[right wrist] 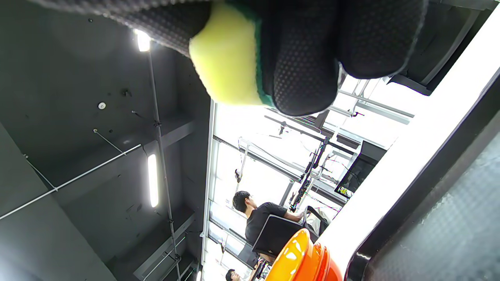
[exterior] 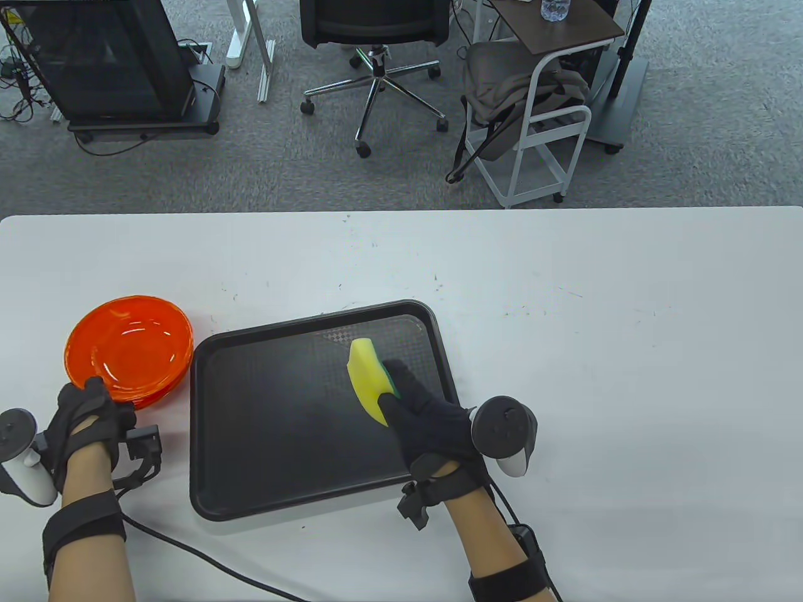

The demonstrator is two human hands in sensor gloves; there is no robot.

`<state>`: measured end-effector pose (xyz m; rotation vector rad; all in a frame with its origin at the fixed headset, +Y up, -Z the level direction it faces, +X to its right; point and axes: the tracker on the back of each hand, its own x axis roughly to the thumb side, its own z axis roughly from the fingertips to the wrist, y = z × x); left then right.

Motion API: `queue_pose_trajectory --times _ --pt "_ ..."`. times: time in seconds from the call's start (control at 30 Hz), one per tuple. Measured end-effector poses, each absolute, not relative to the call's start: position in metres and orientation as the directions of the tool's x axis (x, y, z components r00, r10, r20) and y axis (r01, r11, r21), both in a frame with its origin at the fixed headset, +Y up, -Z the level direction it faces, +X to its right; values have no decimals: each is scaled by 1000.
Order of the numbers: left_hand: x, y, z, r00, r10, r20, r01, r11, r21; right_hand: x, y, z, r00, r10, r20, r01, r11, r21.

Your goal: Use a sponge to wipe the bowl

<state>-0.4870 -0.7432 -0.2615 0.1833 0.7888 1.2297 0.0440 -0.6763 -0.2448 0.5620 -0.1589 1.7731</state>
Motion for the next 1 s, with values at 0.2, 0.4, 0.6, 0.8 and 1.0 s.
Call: queue_pose_trajectory --times 0.2,0.4,0.6,0.8,1.0 --pt "-489 -747 -259 120 886 -447 -724 387 572 44 -676 -245 -173 877 449 -943 -279 182" --pt "-491 -750 -257 99 879 -467 -733 382 563 43 -677 -244 -167 878 449 -943 -275 189" --pt "-490 -748 -254 117 844 -524 -764 413 495 44 -676 -244 -161 878 451 -944 -270 191" --pt "-490 -744 -251 131 836 -534 -785 416 459 42 -677 -243 -158 878 452 -941 -273 201" --pt "-484 -728 -253 207 869 -449 -777 425 465 41 -677 -243 -163 874 459 -938 -282 203"
